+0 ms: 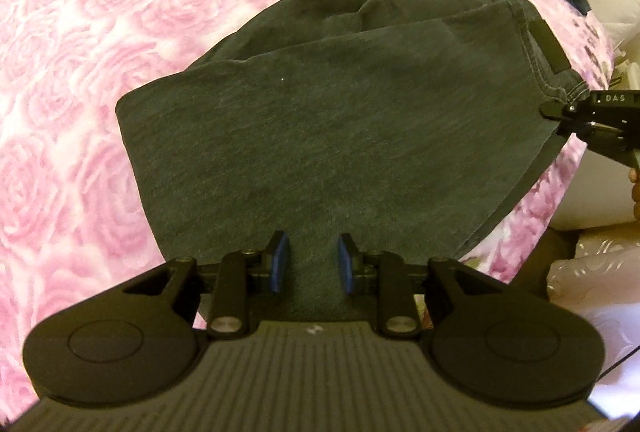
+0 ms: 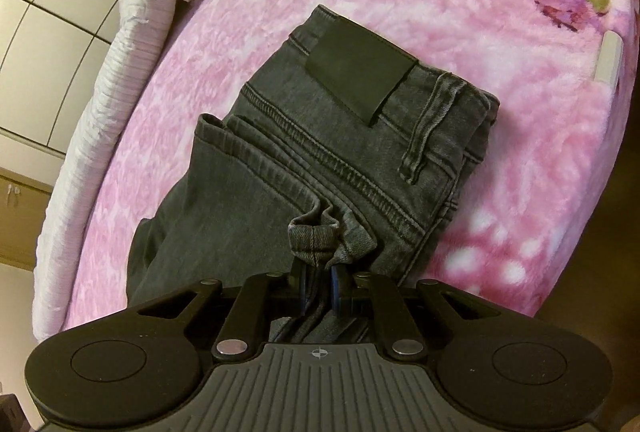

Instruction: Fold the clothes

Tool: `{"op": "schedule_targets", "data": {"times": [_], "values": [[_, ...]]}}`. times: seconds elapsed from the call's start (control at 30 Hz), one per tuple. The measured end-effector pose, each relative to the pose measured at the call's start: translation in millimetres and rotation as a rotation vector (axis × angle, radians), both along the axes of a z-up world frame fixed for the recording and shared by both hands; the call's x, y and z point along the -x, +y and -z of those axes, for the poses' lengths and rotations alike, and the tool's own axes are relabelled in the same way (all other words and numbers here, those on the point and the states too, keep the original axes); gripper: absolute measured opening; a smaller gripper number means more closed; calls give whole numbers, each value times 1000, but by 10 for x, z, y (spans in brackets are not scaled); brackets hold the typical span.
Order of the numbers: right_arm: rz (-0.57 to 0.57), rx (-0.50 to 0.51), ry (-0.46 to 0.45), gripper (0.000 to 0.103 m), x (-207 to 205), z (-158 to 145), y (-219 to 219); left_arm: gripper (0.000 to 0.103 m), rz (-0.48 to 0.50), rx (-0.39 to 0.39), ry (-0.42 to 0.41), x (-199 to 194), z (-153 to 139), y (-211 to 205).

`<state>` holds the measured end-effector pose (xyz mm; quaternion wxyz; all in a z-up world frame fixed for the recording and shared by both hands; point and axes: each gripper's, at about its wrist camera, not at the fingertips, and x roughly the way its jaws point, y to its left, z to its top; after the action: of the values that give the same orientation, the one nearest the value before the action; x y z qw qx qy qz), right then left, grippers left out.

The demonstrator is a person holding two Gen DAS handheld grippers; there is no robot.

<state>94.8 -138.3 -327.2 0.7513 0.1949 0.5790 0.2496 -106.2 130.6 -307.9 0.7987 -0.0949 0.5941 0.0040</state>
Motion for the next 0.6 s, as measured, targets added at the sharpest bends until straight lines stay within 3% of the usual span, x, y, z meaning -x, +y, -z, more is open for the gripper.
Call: {"op": "schedule_targets", "data": {"times": [0.23, 0.33, 0.53, 0.6], "values": [[19, -18, 18, 9, -1, 26, -34, 22, -13, -15, 15, -36, 47, -38], [-16, 16, -24, 10, 31, -45, 24, 22, -8, -13, 14, -32, 39, -36], [-129, -11, -301, 9, 171, -591, 132, 23, -14, 23, -27, 11, -136, -13], [-168, -26, -454, 9, 244, -846, 129, 23, -19, 56, -55, 29, -187, -32]]}}
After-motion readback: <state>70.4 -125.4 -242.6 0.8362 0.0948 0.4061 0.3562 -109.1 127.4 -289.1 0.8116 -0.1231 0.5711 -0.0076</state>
